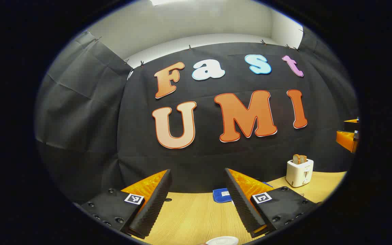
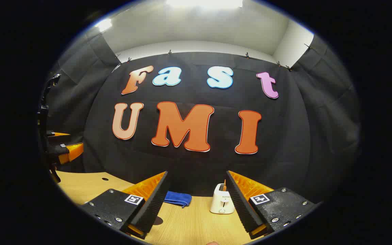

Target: Open the teacup lid with one hand, grasp the water bottle and pour water into the teacup with the other hand; after pouring, place the water bottle on the coaster and then close the teacup lid.

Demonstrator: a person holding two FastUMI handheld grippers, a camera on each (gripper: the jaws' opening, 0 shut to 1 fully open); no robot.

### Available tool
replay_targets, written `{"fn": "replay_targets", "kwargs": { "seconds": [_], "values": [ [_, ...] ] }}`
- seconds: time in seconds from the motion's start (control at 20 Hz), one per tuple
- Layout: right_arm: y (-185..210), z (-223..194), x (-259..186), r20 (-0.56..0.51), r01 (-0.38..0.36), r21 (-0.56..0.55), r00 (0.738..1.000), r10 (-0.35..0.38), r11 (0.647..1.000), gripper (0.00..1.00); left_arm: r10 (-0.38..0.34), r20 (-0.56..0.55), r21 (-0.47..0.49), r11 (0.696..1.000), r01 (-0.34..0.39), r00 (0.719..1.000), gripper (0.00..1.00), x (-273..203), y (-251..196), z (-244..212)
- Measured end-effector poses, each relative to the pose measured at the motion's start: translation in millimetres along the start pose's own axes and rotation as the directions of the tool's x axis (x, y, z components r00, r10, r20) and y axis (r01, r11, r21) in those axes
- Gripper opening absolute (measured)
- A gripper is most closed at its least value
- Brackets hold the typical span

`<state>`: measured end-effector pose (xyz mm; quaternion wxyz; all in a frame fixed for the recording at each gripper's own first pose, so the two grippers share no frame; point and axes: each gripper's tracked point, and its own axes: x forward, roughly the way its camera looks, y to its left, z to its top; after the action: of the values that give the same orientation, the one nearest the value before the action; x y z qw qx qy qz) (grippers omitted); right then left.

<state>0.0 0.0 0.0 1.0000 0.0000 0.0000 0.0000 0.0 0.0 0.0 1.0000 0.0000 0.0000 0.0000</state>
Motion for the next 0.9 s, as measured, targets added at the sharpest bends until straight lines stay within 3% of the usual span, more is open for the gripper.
{"fn": "replay_targets", "kwargs": {
  "seconds": [0.05, 0.1, 0.25, 0.4, 0.5, 0.7, 0.75, 0.8, 0.9],
  "values": [
    [3, -1, 1, -0.002, -0.005, 0.000, 1.000, 0.005, 1.000, 0.98, 0.003, -0.001, -0.004, 1.000, -0.003, 1.000, 0.96, 1, 2, -1],
    [3, -1, 3, -0.003, -0.010, -0.001, 1.000, 0.010, 1.000, 0.98, 0.005, -0.003, -0.008, 1.000, -0.005, 1.000, 0.99, 3, 3, -1],
    [5, 1, 5, -0.005, -0.014, -0.003, 1.000, 0.014, 1.000, 0.98, 0.013, -0.006, -0.018, 1.000, -0.013, 1.000, 0.96, 7, 7, -2],
    [9, 3, 7, 0.002, -0.029, 0.008, 1.000, 0.029, 1.000, 0.98, 0.020, -0.004, -0.034, 0.999, -0.020, 1.000, 0.99, 9, 10, -2],
    [9, 1, 8, 0.000, -0.032, 0.014, 0.999, 0.032, 0.999, 0.98, 0.014, -0.012, -0.042, 0.999, -0.015, 1.000, 0.96, 8, 9, -6],
    [9, -4, 7, -0.021, -0.035, 0.020, 0.999, 0.035, 0.999, 0.98, 0.008, -0.025, -0.037, 0.999, -0.009, 1.000, 0.99, 7, 8, -8],
    [8, -4, 7, -0.024, -0.037, 0.018, 0.999, 0.038, 0.999, 0.98, 0.005, -0.025, -0.039, 0.999, -0.006, 1.000, 0.96, 7, 7, -9],
    [8, -3, 6, -0.024, -0.036, 0.018, 0.999, 0.037, 0.999, 0.98, 0.004, -0.026, -0.041, 0.999, -0.005, 1.000, 0.99, 7, 6, -10],
    [10, -3, 4, -0.021, -0.044, 0.016, 0.999, 0.044, 0.999, 0.98, -0.008, -0.032, -0.044, 0.999, 0.006, 0.999, 0.96, 6, 2, -12]
  ]
}}
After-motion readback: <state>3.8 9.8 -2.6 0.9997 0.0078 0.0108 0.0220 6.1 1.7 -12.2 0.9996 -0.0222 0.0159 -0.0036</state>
